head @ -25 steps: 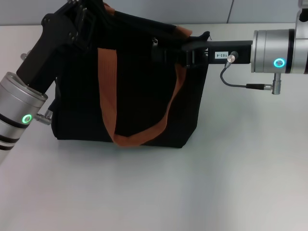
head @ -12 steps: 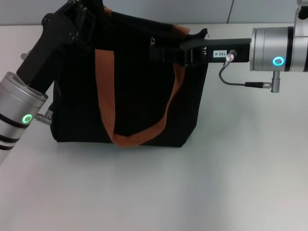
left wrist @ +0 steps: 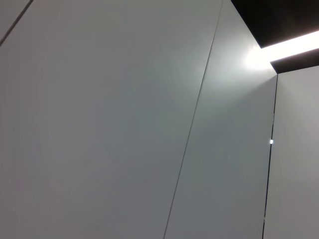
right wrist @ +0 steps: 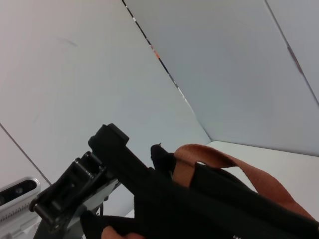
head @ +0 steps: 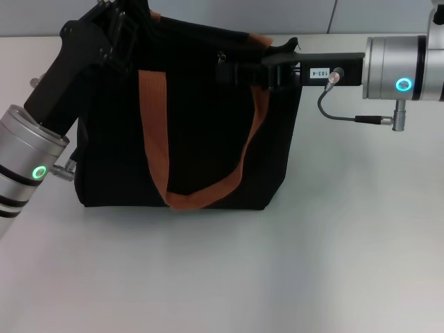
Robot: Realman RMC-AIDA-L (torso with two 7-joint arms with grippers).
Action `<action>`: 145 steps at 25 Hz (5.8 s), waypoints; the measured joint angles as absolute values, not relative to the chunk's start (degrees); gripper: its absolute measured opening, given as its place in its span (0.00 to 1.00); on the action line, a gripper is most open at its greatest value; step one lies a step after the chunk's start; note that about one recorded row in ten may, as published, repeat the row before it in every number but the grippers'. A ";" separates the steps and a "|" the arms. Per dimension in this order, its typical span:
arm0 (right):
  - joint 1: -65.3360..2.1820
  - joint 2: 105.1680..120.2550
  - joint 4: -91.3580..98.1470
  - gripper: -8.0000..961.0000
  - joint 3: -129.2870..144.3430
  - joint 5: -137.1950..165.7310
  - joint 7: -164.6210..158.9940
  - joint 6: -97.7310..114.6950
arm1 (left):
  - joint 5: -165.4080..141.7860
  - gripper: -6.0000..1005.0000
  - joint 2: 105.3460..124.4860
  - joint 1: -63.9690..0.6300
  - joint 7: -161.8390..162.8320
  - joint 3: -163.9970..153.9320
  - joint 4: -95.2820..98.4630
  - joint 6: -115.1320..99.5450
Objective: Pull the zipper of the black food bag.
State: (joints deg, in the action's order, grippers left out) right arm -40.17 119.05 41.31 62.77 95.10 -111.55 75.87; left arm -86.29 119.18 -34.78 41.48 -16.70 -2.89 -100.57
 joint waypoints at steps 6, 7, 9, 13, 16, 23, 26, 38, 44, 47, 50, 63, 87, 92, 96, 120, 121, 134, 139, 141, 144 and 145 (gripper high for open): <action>-40.24 119.00 41.31 0.19 63.09 95.27 -111.95 75.87 | -86.31 0.07 119.18 -34.59 41.48 -16.70 -2.93 -100.58; -40.31 119.00 41.31 0.17 63.11 95.33 -111.95 75.82 | -86.31 0.07 119.18 -34.59 41.48 -16.70 -2.93 -100.58; -40.38 119.00 41.31 0.15 63.11 95.39 -111.95 75.75 | -86.31 0.07 119.18 -34.59 41.48 -16.70 -2.92 -100.58; -40.38 119.00 41.38 0.08 63.10 95.37 -111.59 75.77 | -86.31 0.07 119.18 -34.61 41.48 -16.70 -2.90 -100.58; -40.39 119.00 41.40 0.04 63.01 95.37 -111.55 75.78 | -86.31 0.07 119.18 -34.63 41.48 -16.70 -2.90 -100.58; -40.09 119.00 42.84 0.01 62.73 95.27 -112.02 75.95 | -86.31 0.07 119.18 -34.63 41.48 -16.70 -2.90 -100.58; -39.92 118.97 43.44 0.01 62.65 95.20 -112.71 76.14 | -86.31 0.07 119.18 -34.53 41.48 -16.70 -2.90 -100.58; -39.05 118.95 45.33 0.01 60.34 95.07 -113.32 76.65 | -86.31 0.07 119.18 -34.02 41.48 -16.70 -2.90 -100.73; -38.87 118.90 45.36 0.01 60.58 95.44 -113.35 76.72 | -86.31 0.07 119.18 -33.95 41.48 -16.70 -2.90 -100.74; -38.85 118.91 45.35 0.01 60.76 95.50 -113.35 76.75 | -86.31 0.07 119.18 -33.93 41.48 -16.70 -2.94 -100.77; -38.84 118.91 45.34 0.02 60.82 95.66 -113.20 76.75 | -86.31 0.07 119.18 -33.91 41.48 -16.70 -3.03 -100.87; -38.99 118.83 45.35 0.02 60.37 98.12 -113.63 76.15 | -86.31 0.08 119.18 -32.39 41.48 -16.47 -3.11 -101.10; -33.39 119.32 44.02 0.18 63.67 85.80 -86.72 81.32 | -86.31 0.08 119.18 -33.72 41.77 -17.27 -3.37 -101.96; -33.24 119.31 43.92 0.29 64.63 85.84 -85.76 81.19 | -86.31 0.08 119.18 -34.12 41.54 -17.32 -3.76 -101.96; -32.08 119.31 43.61 0.40 64.18 85.81 -85.74 81.13 | -86.31 0.08 119.18 -34.63 41.79 -17.32 -3.82 -101.97; -33.06 119.01 42.98 0.56 64.51 86.45 -96.41 79.01 | -87.81 0.08 119.27 -36.21 41.48 -16.99 -4.49 -101.52; -33.06 119.00 42.78 0.56 64.35 86.97 -97.18 78.88 | -87.81 0.08 119.27 -36.21 41.48 -16.97 -4.49 -101.44; -34.85 119.05 42.41 0.56 64.07 90.39 -101.21 80.35 | -87.80 0.08 119.26 -36.25 41.40 -17.04 -4.48 -101.30; -35.18 119.06 42.20 0.56 64.08 90.06 -101.29 79.96 | -87.79 0.08 119.26 -35.97 41.39 -16.96 -4.48 -101.39; -35.31 119.05 42.05 0.56 64.08 90.13 -101.34 79.68 | -87.79 0.08 119.27 -35.95 41.39 -16.96 -4.48 -101.39; -35.54 119.02 41.88 0.56 64.08 90.27 -101.77 78.24 | -87.79 0.08 119.27 -35.92 41.39 -16.96 -4.48 -101.39; -35.54 119.02 41.88 0.56 64.08 90.27 -101.77 78.24 | -87.79 0.08 119.27 -35.92 41.39 -16.96 -4.48 -101.39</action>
State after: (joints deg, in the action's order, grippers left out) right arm -35.54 119.02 41.88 64.08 90.27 -101.77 78.24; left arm -87.79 119.27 -35.92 41.39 -16.96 -4.48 -101.39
